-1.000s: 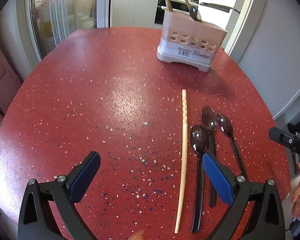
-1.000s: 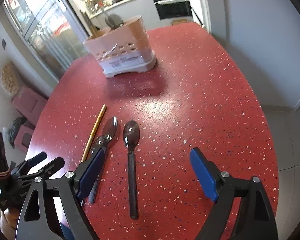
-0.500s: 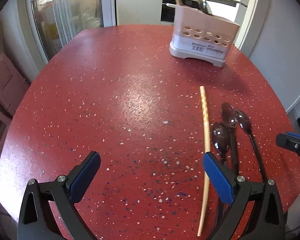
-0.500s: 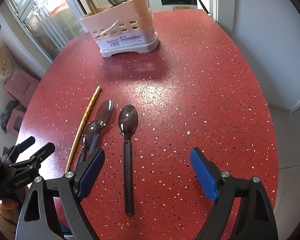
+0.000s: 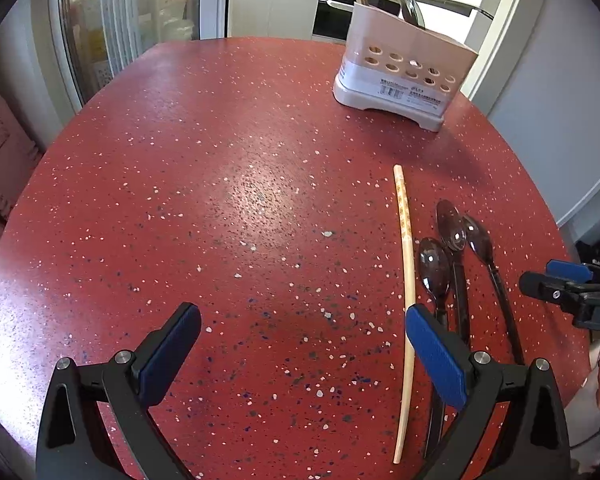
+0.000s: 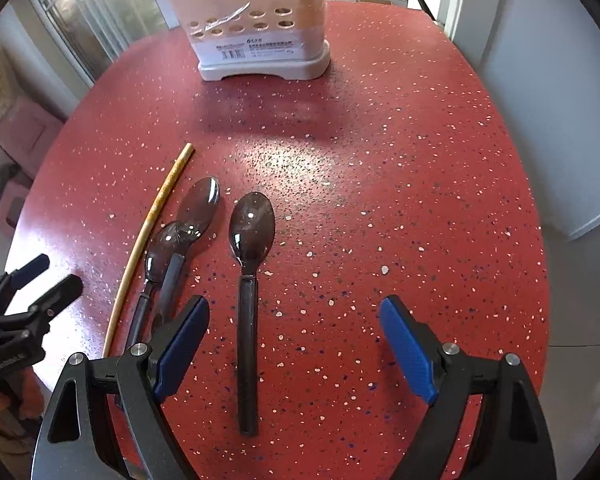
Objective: Organize utensils
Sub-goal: 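Withdraw both open tools back over the remaining patterned chopstick and spoons, then grasp a dark spoon with the right tool while the left tool grasps the patterned chopstick, then carry the spoon and patterned chopstick to the caddy and release them inside with both tools, then withdraw both open tools back over the last two dark spoons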
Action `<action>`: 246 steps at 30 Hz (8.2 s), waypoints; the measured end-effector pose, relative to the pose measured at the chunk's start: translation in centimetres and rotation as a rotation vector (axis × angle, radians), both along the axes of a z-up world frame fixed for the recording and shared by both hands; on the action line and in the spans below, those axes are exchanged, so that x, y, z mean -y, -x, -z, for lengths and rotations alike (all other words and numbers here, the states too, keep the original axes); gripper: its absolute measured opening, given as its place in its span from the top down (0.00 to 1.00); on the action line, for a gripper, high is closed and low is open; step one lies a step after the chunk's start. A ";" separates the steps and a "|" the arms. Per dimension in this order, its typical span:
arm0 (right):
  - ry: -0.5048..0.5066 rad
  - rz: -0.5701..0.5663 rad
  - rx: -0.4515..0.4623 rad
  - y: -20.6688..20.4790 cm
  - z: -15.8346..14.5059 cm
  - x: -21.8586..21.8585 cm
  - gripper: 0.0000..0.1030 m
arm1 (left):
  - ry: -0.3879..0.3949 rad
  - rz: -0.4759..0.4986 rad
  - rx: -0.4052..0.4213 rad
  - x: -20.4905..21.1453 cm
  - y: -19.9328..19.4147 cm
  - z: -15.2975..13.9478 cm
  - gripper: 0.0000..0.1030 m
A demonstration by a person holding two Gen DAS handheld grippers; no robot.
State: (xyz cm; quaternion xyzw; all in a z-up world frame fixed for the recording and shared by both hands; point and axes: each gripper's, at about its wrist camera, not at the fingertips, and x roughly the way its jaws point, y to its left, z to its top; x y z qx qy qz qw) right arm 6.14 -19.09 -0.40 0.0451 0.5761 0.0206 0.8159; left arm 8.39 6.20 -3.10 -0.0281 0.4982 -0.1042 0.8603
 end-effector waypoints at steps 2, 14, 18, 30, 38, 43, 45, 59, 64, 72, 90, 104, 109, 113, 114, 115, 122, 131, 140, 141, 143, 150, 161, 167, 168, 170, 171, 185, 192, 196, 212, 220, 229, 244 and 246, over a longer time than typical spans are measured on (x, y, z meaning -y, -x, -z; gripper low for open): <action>-0.002 -0.007 -0.022 -0.7 0.4 -0.4 0.13 | -0.002 -0.004 0.001 -0.2 -0.1 0.0 0.00; 0.129 -0.086 -0.113 -3.6 2.5 -4.3 0.37 | -0.059 0.068 -0.048 1.4 -1.0 1.5 0.00; 0.121 -0.093 -0.127 -3.9 2.5 -4.7 0.49 | -0.088 0.098 -0.058 2.4 -1.5 1.6 0.00; 0.072 -0.117 -0.086 -2.8 1.8 -3.9 0.88 | -0.151 0.171 -0.108 4.8 -3.4 2.1 0.00; -0.026 -0.107 -0.079 -2.5 1.7 -2.1 0.88 | -0.179 0.191 -0.155 5.9 -5.4 2.4 0.00; -0.072 -0.107 -0.052 -1.9 0.6 -1.4 0.88 | -0.189 0.225 -0.184 6.7 -6.9 2.3 0.00; -0.091 -0.104 -0.039 -1.8 0.1 -0.9 0.88 | -0.193 0.244 -0.198 7.1 -7.5 2.3 0.00; -0.185 -0.072 0.025 -0.7 -2.8 1.9 0.88 | -0.205 0.373 -0.255 10.8 -8.6 -0.3 0.65; -0.226 -0.056 0.044 -0.3 -3.3 3.1 0.88 | -0.160 0.314 -0.172 10.4 -6.4 -1.5 0.65; -0.293 -0.054 0.095 0.1 -4.5 4.4 0.88 | -0.093 0.233 0.021 9.1 -2.6 -6.7 0.65; -0.297 -0.086 0.243 -1.1 -9.1 4.5 0.88 | -0.029 0.150 0.292 9.3 -0.2 -14.2 0.65; -0.326 -0.102 0.312 -4.4 -12.5 5.1 0.88 | 0.027 0.107 0.363 9.0 -3.8 -15.5 0.65; -0.328 -0.113 0.344 -6.1 -13.9 5.1 0.88 | 0.061 0.073 0.399 8.2 -6.4 -17.1 0.65; -0.333 -0.115 0.361 -8.2 -14.8 5.1 0.88 | 0.092 0.036 0.420 7.4 -9.0 -18.3 0.65; -0.336 -0.116 0.363 -8.7 -15.0 5.1 0.88 | 0.102 0.029 0.424 7.3 -9.8 -18.5 0.65; -0.338 -0.118 0.370 -9.5 -15.3 5.0 0.88 | 0.113 0.020 0.429 7.1 -10.6 -18.8 0.65; -0.342 -0.132 0.398 -13.7 -16.5 4.6 0.88 | 0.144 -0.015 0.476 6.8 -15.2 -20.5 0.65; -0.328 -0.133 0.477 -18.9 -17.5 4.0 0.88 | 0.158 -0.035 0.539 8.3 -20.5 -21.1 0.65; -0.238 -0.149 0.569 -22.4 -16.3 3.3 0.88 | 0.167 -0.068 0.582 9.7 -24.2 -19.3 0.65; -0.223 -0.155 0.582 -22.6 -16.1 3.1 0.88 | 0.168 -0.071 0.584 9.7 -24.4 -19.2 0.65; -0.194 -0.169 0.608 -22.8 -15.6 2.7 0.88 | 0.178 -0.078 0.592 9.7 -24.9 -18.7 0.65; -0.064 -0.229 0.707 -22.7 -13.7 1.1 0.88 | 0.172 -0.102 0.647 10.3 -25.4 -16.9 0.65; 0.065 -0.304 0.752 -20.5 -10.1 -0.6 0.88 | 0.106 -0.099 0.647 10.6 -23.5 -13.2 0.65; 0.056 -0.307 0.705 -20.2 -8.9 -1.0 0.88 | 0.059 -0.080 0.596 10.5 -22.7 -12.0 0.65; 0.055 -0.305 0.696 -20.1 -8.8 -0.9 0.88 | 0.050 -0.079 0.592 10.5 -22.5 -11.8 0.65; 0.044 -0.303 0.675 -20.3 -8.6 -0.7 0.88 | 0.036 -0.076 0.574 10.4 -22.3 -11.6 0.65; 0.034 -0.304 0.661 -20.3 -8.6 -0.6 0.88 | 0.034 -0.074 0.562 10.3 -22.2 -11.6 0.65; -0.034 -0.276 0.640 -18.4 -11.4 0.1 0.45 | -0.014 -0.081 0.498 8.3 -19.6 -12.2 0.65; -0.149 -0.185 0.548 -14.4 -11.5 1.5 0.34 | -0.096 -0.054 0.329 7.8 -16.7 -10.9 0.65; -0.224 -0.097 0.440 -11.9 -9.9 2.7 0.33 | -0.094 -0.050 0.263 7.1 -14.4 -9.6 0.65; -0.267 0.018 0.185 -3.5 -4.1 2.4 0.27 | -0.100 -0.036 0.112 4.9 -5.8 -4.6 0.65; -0.243 0.028 0.072 -0.8 -1.9 0.2 0.22 | -0.012 -0.080 0.050 1.9 -2.5 -2.4 0.14; -0.192 0.031 0.007 0.3 -0.1 -2.7 0.21 | -0.067 -0.108 0.042 -0.3 -0.2 -0.9 0.00; -0.051 0.058 -0.029 -1.8 1.2 -6.0 0.36 | -0.095 -0.121 0.017 -1.8 1.1 -0.1 0.00; -0.020 0.050 -0.030 -2.0 1.2 -6.6 0.38 | -0.094 -0.118 0.016 -1.7 1.3 -0.1 0.00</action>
